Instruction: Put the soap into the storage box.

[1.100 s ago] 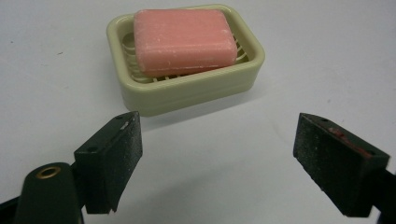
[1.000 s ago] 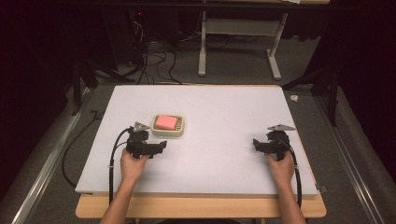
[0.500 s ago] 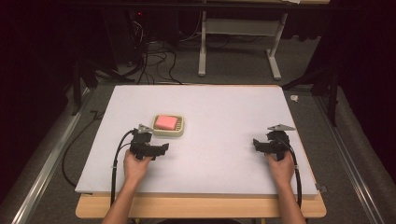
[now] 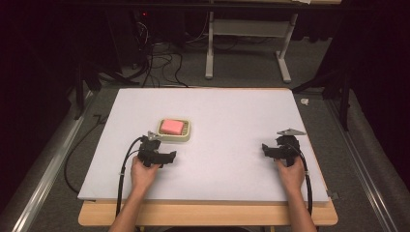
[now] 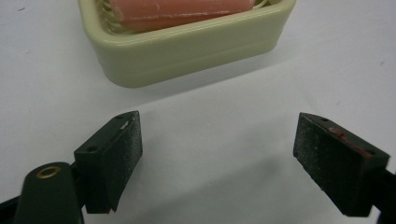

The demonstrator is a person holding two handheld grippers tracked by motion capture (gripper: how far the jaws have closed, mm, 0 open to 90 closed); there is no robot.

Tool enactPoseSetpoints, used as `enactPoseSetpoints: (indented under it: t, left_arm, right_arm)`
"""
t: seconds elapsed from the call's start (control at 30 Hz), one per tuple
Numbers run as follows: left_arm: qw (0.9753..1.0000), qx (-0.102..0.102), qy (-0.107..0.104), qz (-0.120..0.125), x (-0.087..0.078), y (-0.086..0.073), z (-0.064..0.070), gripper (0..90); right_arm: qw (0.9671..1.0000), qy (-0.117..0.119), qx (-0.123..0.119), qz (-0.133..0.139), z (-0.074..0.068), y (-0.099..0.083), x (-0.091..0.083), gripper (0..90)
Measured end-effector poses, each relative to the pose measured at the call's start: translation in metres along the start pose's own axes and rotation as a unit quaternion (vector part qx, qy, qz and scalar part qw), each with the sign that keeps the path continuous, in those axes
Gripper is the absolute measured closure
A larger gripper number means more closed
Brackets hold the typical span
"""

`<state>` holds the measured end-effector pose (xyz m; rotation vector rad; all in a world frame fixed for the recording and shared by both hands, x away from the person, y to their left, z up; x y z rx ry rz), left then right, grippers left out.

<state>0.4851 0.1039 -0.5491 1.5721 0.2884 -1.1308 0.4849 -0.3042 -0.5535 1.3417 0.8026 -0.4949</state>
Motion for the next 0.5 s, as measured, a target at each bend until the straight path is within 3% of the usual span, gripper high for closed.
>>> enactPoseSetpoints:
  t: [0.13,0.2,0.3,0.5]
  left_arm:
    - [0.9999,0.01,0.012,0.001,0.0045,-0.0016,0.0012,16.1]
    - [0.9993,0.024,0.025,0.014,0.0065,-0.0029,0.002,16.0]
    - [0.999,0.023,0.024,0.031,0.0064,-0.0043,0.0022,15.4]
    - [0.9989,0.024,0.025,0.031,0.0066,-0.0044,0.0023,15.3]
  right_arm:
    - [1.0,0.0,0.0,0.0,0.0,0.0,0.0,16.3]
    - [1.0,0.0,0.0,0.0,0.0,0.0,0.0,16.2]
    - [1.0,0.0,0.0,0.0,0.0,0.0,0.0,16.2]
    - [1.0,0.0,0.0,0.0,0.0,0.0,0.0,16.3]
Point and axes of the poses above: each handheld gripper's, and its own axes: x roughly forward along the jaws, y roughly out of its top, z roughly to its right, the point moved 10 cm from there along x, roughly forward along the jaws, and after that the axes turned 4 degrees about -z, right-handed, at the moved point
